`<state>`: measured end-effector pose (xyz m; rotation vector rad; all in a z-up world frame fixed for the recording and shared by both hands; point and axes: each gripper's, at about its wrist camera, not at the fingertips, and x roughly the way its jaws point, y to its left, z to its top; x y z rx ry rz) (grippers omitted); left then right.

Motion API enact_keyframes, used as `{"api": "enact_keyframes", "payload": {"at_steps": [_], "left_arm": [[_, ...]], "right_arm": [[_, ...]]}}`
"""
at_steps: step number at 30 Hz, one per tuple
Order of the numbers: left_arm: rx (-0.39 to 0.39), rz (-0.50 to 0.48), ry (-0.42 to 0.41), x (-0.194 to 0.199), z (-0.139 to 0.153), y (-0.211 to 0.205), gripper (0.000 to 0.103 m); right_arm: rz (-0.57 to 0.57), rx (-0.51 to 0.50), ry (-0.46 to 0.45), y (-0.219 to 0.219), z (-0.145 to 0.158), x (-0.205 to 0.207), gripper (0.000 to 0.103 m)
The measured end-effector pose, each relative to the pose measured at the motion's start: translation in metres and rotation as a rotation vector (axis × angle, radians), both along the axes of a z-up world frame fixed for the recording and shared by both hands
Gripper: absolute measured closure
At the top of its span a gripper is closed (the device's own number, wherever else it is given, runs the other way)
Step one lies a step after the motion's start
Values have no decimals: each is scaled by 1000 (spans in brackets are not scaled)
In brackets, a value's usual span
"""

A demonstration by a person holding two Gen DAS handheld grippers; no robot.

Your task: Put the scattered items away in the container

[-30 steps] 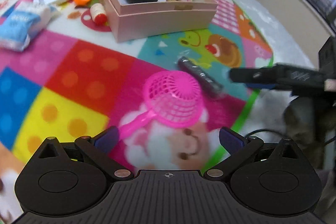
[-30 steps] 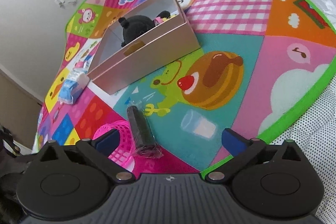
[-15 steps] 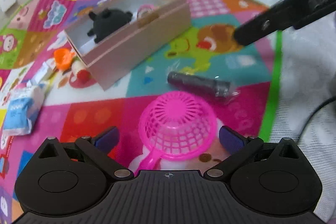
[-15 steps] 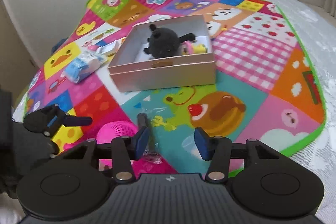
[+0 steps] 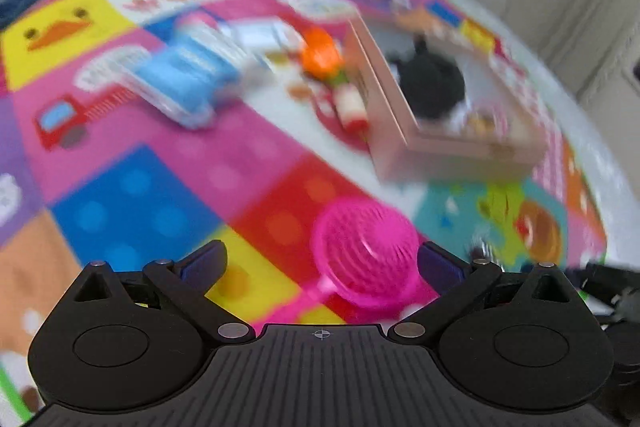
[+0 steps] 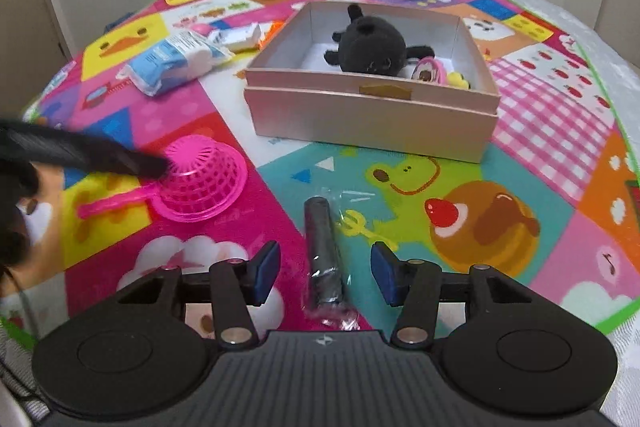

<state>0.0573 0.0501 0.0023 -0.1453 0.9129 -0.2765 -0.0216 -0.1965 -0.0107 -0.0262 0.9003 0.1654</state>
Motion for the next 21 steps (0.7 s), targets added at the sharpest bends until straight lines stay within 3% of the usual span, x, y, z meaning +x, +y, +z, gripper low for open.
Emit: {"api": "enact_keyframes", "payload": {"at_steps": [1, 4, 7, 11, 13, 16, 17, 18, 21], "left_arm": [[-3, 20, -18, 0, 2, 6, 0], [26, 7, -64, -2, 4, 3, 0], [130, -152, -133, -12, 1, -28, 0], [354, -390, -247, -30, -16, -81, 0], [444, -420, -272, -30, -25, -98, 0], [439, -402, -211, -18, -35, -103, 3], [431, -378, -190, -13, -37, -101, 8], [414, -356, -169, -10, -37, -99, 21], [395, -306, -147, -13, -29, -96, 23]], "right_arm": [[6, 2, 20, -1, -2, 3, 55], [22, -4, 60, -5, -6, 3, 78], [13, -3, 51, -14, 2, -9, 80], [-37, 61, 24, -34, 18, -27, 81], [-46, 76, 10, -40, 23, -33, 81], [-51, 93, -2, -46, 28, -41, 81], [-54, 101, -5, -49, 29, -44, 81], [-57, 110, -7, -51, 31, -46, 81], [-66, 139, -10, -57, 35, -53, 81]]}}
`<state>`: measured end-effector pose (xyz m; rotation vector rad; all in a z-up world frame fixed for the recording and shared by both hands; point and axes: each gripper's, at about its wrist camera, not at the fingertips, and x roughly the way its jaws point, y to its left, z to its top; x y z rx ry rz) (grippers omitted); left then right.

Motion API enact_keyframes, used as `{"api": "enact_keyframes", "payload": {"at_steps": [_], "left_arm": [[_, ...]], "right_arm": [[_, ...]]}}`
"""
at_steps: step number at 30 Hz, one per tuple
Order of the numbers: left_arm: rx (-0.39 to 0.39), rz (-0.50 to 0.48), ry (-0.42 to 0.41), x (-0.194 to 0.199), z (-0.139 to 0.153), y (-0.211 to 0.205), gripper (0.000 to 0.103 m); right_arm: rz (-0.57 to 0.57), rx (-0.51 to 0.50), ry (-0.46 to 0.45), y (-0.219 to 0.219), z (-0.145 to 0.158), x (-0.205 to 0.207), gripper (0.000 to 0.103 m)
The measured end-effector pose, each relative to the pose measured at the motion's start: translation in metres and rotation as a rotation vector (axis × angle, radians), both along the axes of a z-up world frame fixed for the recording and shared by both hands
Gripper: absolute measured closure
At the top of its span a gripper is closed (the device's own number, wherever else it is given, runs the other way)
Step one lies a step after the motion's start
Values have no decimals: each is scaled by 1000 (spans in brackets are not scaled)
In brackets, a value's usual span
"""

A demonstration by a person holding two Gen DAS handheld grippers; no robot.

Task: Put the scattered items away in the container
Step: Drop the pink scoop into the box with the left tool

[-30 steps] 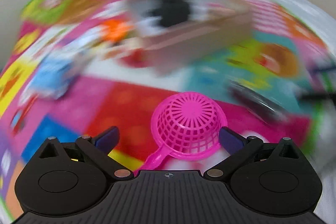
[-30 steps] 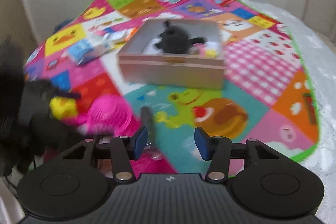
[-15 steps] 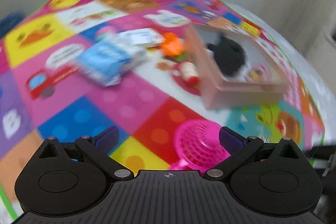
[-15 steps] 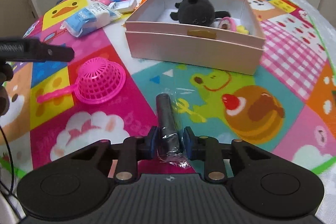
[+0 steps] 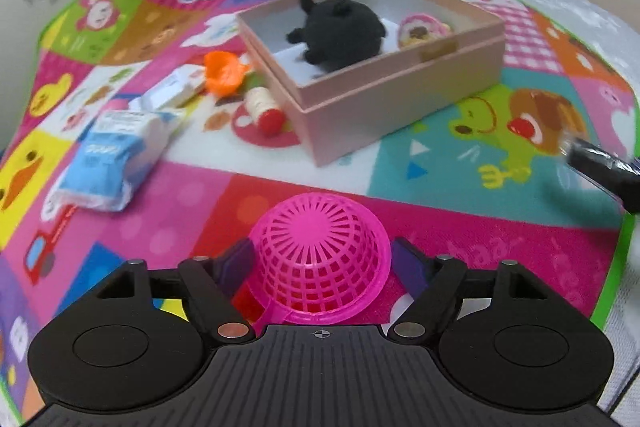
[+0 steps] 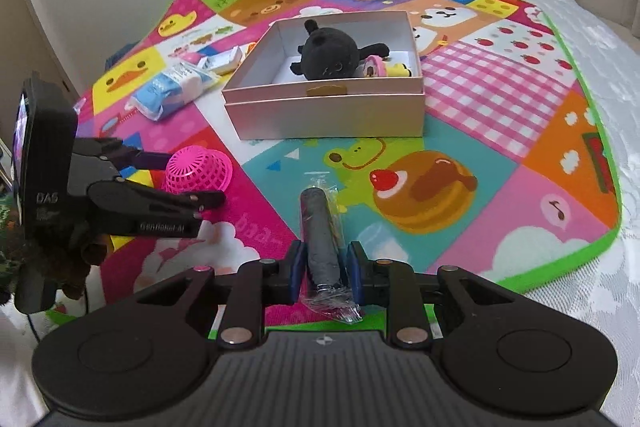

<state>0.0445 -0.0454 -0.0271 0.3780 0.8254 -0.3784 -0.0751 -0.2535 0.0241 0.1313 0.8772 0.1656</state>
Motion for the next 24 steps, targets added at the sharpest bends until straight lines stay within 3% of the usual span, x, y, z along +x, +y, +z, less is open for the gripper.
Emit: {"api": "enact_keyframes", "payload": {"at_steps": [9, 14, 19, 24], "left_arm": [[-109, -23, 20, -59, 54, -4, 23], [-214, -14, -7, -67, 91, -11, 23], [-280, 9, -45, -37, 120, -23, 23], [-351, 48, -105, 29, 150, -40, 23]], "right_arm": [[-10, 38, -70, -11, 28, -17, 81], [3, 44, -130, -9, 49, -25, 81], [-8, 41, -166, -18, 64, -30, 80], [-14, 60, -180, -24, 64, -29, 81]]}}
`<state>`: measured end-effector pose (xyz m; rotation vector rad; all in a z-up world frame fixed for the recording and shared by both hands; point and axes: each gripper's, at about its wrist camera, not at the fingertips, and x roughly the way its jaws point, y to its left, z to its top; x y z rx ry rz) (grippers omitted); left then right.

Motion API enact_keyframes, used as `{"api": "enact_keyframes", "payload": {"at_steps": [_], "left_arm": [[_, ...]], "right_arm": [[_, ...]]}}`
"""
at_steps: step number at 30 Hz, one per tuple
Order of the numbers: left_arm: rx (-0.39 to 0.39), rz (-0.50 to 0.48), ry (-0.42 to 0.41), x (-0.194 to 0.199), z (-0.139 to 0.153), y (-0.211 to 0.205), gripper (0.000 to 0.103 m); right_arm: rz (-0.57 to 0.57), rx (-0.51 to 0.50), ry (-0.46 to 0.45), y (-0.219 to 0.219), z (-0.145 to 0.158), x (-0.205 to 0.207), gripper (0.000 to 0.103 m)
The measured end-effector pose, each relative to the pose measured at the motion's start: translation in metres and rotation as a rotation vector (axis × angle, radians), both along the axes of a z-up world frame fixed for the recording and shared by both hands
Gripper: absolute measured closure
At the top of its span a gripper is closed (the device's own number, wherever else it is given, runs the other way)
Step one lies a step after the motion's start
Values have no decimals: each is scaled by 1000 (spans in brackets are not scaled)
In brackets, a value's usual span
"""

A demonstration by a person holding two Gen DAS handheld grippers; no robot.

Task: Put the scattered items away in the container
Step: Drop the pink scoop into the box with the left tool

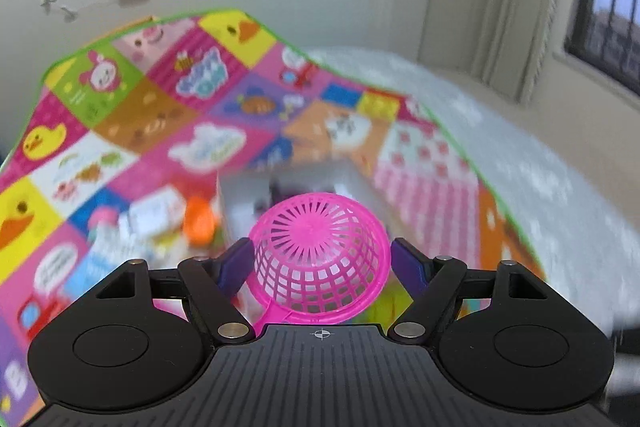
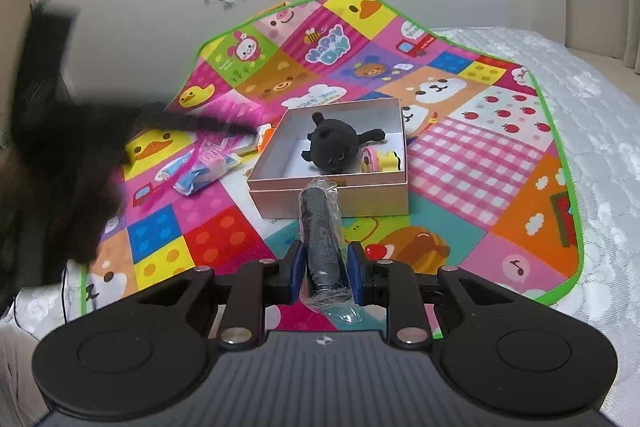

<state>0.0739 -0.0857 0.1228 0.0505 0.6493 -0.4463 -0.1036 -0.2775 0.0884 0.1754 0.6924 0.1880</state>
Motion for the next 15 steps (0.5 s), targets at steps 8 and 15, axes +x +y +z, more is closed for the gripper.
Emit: {"api": "enact_keyframes", "payload": {"at_steps": [8, 15], "left_arm": [[-179, 42, 34, 103, -3, -17, 5], [-43, 87, 36, 56, -32, 21, 3]], "right_arm": [[-12, -14, 26, -11, -24, 12, 81], [-44, 12, 86, -26, -52, 25, 81]]}}
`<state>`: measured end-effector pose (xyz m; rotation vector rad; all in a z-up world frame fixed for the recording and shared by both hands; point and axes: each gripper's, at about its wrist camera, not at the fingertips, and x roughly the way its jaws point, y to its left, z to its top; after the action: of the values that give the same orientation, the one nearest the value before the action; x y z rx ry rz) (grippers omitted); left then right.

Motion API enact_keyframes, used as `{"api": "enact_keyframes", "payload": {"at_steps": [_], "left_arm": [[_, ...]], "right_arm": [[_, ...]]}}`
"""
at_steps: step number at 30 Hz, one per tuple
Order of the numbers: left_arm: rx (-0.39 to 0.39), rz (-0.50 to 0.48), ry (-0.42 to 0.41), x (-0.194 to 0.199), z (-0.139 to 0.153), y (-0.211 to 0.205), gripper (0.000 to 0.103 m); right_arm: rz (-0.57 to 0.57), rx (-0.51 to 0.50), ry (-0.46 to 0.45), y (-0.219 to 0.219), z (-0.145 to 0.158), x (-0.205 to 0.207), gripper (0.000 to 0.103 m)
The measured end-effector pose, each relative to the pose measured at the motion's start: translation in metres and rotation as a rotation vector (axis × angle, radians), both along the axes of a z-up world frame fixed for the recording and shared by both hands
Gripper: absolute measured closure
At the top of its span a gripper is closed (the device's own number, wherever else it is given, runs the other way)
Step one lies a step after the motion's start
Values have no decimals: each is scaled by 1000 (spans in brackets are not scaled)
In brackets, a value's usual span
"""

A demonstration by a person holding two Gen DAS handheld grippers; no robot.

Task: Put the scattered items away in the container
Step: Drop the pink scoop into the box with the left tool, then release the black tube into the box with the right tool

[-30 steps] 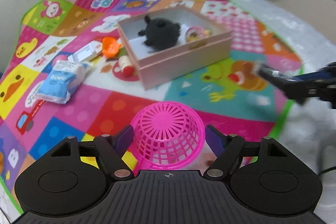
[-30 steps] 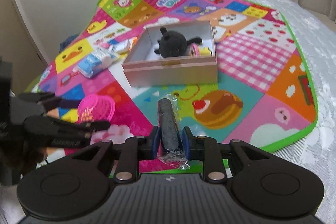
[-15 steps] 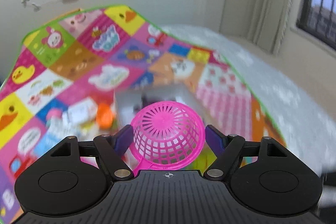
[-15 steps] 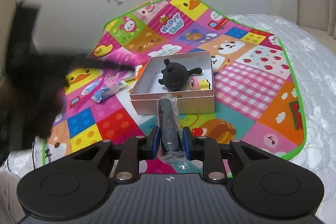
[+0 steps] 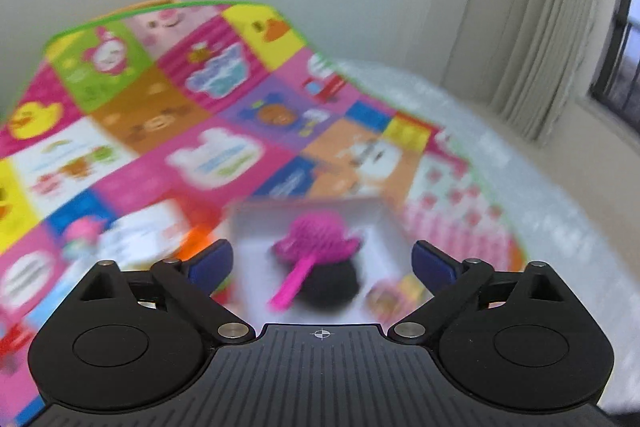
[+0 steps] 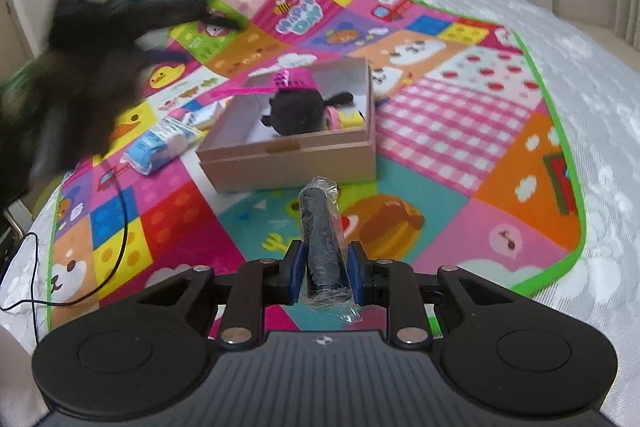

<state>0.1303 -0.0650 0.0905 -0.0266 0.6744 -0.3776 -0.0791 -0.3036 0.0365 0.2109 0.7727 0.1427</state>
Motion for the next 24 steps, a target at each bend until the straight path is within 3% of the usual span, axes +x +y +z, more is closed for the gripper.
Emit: {"api": "enact_keyframes", "payload": {"at_steps": [4, 9, 13, 18, 21, 24], "left_arm": [[129, 89, 23, -70, -15, 25, 1], [115, 164, 82, -111, -40, 62, 0], [106, 239, 25, -100, -47, 82, 0], [119, 328, 0, -87, -60, 105, 0], [77, 388, 12, -75, -61, 122, 0], [80, 434, -14, -69, -56, 133, 0]], "right_arm": [[3, 48, 31, 0, -7, -1, 81], [19, 78, 66, 15, -1, 6, 81], [3, 89, 16, 26, 30, 36, 81], [-88, 83, -65, 26, 67, 116, 80], [-148, 9, -78, 33, 69, 161, 65], [-166, -86, -61, 49, 69, 184, 64]]}}
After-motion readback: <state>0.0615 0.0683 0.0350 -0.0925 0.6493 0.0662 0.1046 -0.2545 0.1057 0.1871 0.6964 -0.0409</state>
